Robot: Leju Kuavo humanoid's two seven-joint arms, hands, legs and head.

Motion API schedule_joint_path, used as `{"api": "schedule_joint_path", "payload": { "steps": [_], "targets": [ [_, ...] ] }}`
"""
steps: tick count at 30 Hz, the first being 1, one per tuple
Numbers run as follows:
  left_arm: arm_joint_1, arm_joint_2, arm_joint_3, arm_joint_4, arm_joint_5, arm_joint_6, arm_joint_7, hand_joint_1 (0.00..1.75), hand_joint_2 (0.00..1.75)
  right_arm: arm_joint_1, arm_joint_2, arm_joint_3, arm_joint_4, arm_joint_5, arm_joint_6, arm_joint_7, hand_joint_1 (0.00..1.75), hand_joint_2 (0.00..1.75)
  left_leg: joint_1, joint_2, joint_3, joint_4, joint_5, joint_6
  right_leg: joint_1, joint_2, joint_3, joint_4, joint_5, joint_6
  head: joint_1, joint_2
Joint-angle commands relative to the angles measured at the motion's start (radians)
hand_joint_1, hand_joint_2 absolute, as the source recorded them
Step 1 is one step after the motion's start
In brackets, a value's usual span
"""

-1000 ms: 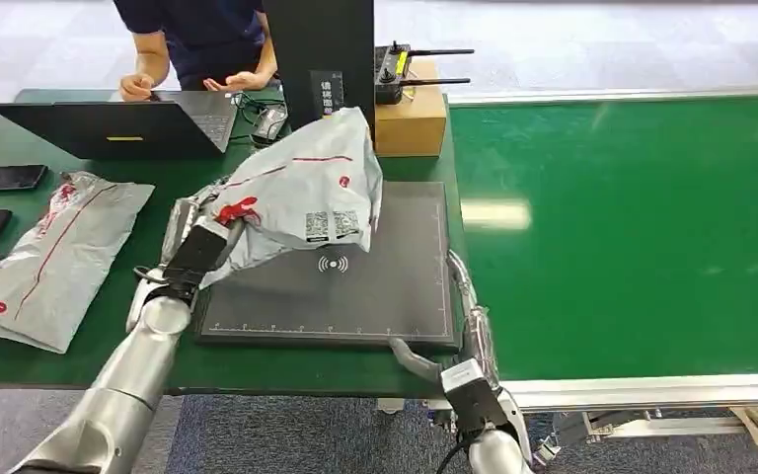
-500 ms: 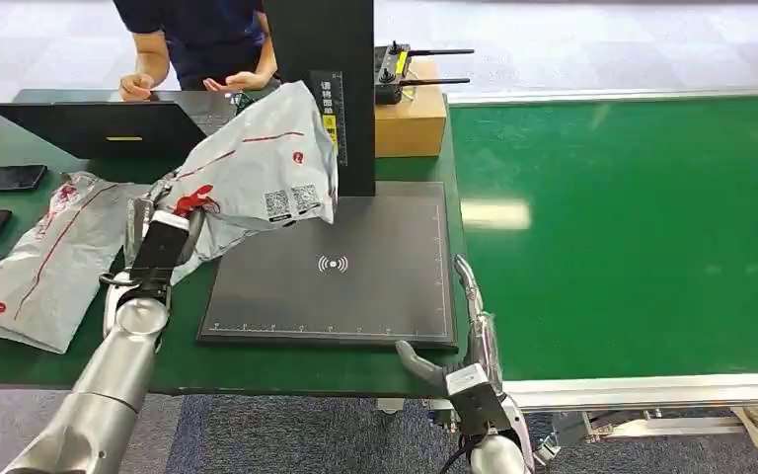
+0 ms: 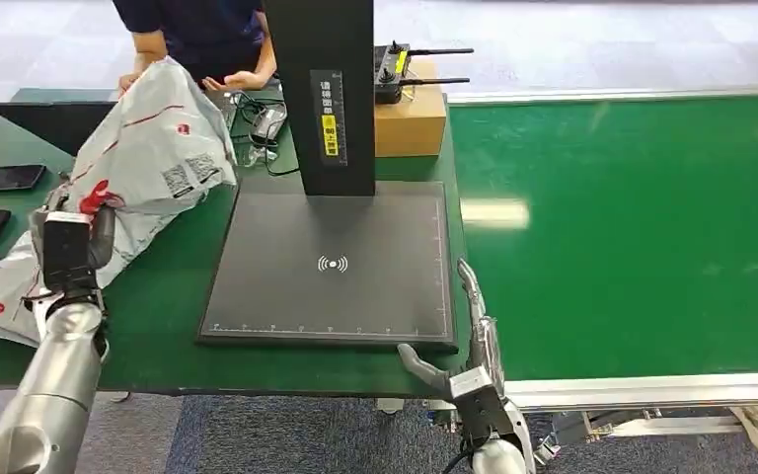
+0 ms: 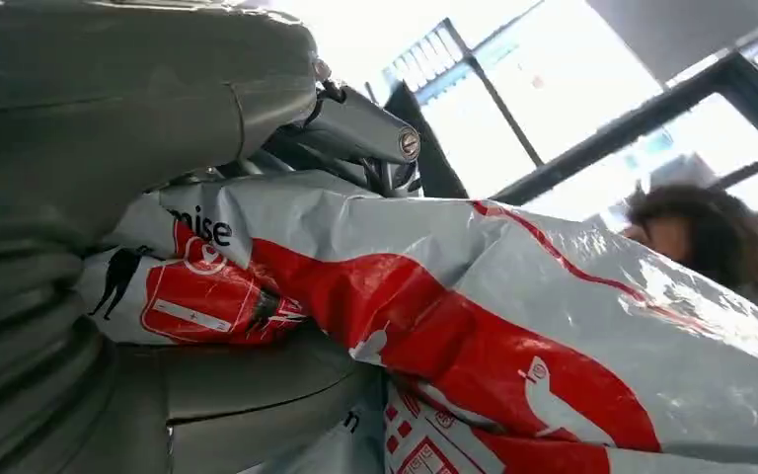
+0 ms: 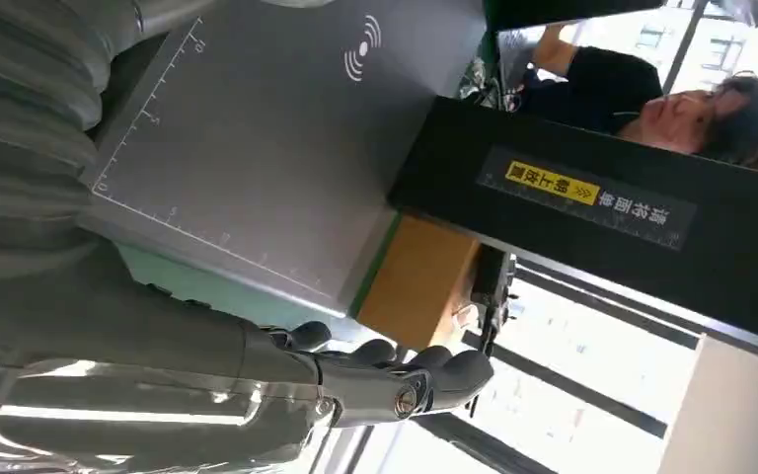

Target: Moved the parcel from conveyor to table for the left to box.

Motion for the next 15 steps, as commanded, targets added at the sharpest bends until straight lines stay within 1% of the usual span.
{"api": "schedule_joint_path", "payload": {
  "steps": [1,2,6,7,8,9,10,11,12,13,14,15],
  "targets": [
    [-0.049,0.040,0.109,0.111,0.018,0.054,0.021,1.75,1.75,-0.037,-0.020,0.007,0.045,-0.009,0.000,0.002,0.00,1.75,0.002,0.000,0.002,-0.001,0.000,-0.003,0.001,0.001,0.002,-0.002,0.001,0.002,0.000,0.000],
    [-0.055,0.041,0.109,0.115,0.017,0.053,0.022,1.75,1.75,-0.034,-0.021,0.008,0.045,-0.010,-0.002,0.002,0.00,1.75,0.001,-0.001,0.000,0.000,0.000,-0.002,0.001,0.000,0.001,-0.001,0.000,0.002,0.000,0.000],
    [-0.091,0.054,0.139,0.185,-0.001,0.159,0.039,1.75,1.75,-0.014,-0.027,0.017,0.029,-0.013,-0.015,0.003,0.00,1.75,0.001,-0.002,0.000,0.000,0.000,-0.002,0.001,-0.002,0.001,-0.001,0.000,0.002,0.000,0.000],
    [-0.082,0.054,0.206,0.180,-0.049,0.169,0.043,1.75,1.75,-0.004,-0.025,0.018,0.017,-0.011,-0.021,0.003,0.00,1.75,0.002,-0.003,0.001,-0.001,0.000,-0.003,0.001,-0.001,0.002,-0.002,0.000,0.002,0.000,0.000],
    [-0.081,0.054,0.207,0.181,-0.049,0.169,0.043,1.75,1.75,-0.003,-0.024,0.019,0.017,-0.011,-0.021,0.003,0.00,1.75,0.001,-0.002,0.000,0.000,0.000,-0.002,0.001,-0.001,0.001,-0.001,0.000,0.002,0.000,0.000],
    [-0.075,0.034,0.331,0.161,-0.170,0.169,0.047,1.75,1.75,0.001,-0.023,0.021,0.011,-0.004,-0.028,0.007,0.00,1.75,0.001,-0.001,0.000,0.000,0.000,-0.002,0.001,0.000,0.001,-0.001,0.000,0.001,0.000,0.000],
    [-0.072,0.020,0.421,0.131,-0.270,0.169,0.072,1.75,1.75,0.003,-0.023,0.022,0.008,0.000,-0.030,0.010,0.00,1.75,0.001,-0.001,0.001,-0.001,0.000,-0.003,0.001,0.000,0.002,-0.002,0.000,0.002,0.000,0.000],
    [-0.072,0.020,0.421,0.131,-0.270,0.169,0.072,1.75,1.75,0.003,-0.023,0.022,0.008,0.000,-0.030,0.010,0.00,1.75,0.001,-0.001,0.000,0.000,0.000,-0.001,0.000,0.000,0.000,-0.001,0.000,0.001,0.000,0.000],
    [-0.077,0.003,0.501,0.117,-0.359,0.169,0.089,1.75,1.75,0.005,-0.022,0.021,0.003,0.004,-0.031,0.016,0.00,1.75,0.001,-0.002,0.001,-0.001,0.000,-0.003,0.001,0.000,0.002,-0.001,0.000,0.002,0.000,0.000],
    [-0.089,-0.001,0.557,0.123,-0.411,0.169,0.096,1.75,1.75,0.005,-0.023,0.020,0.003,0.005,-0.033,0.018,0.00,1.75,0.001,-0.002,0.000,0.000,0.000,-0.002,0.000,-0.001,0.000,-0.001,0.000,0.001,0.000,0.000],
    [-0.089,-0.001,0.557,0.123,-0.411,0.169,0.096,1.75,1.75,0.005,-0.023,0.020,0.003,0.005,-0.033,0.018,0.00,1.75,0.002,-0.002,0.000,0.000,0.000,-0.003,0.001,-0.001,0.001,-0.001,0.000,0.002,0.000,0.000],
    [-0.109,-0.002,0.620,0.135,-0.459,0.169,0.104,1.75,1.75,0.005,-0.024,0.018,0.004,0.006,-0.036,0.018,0.00,1.75,0.001,-0.002,-0.001,0.000,0.000,-0.002,0.001,-0.001,0.000,-0.001,0.000,0.001,0.000,0.000]
  ]
}}
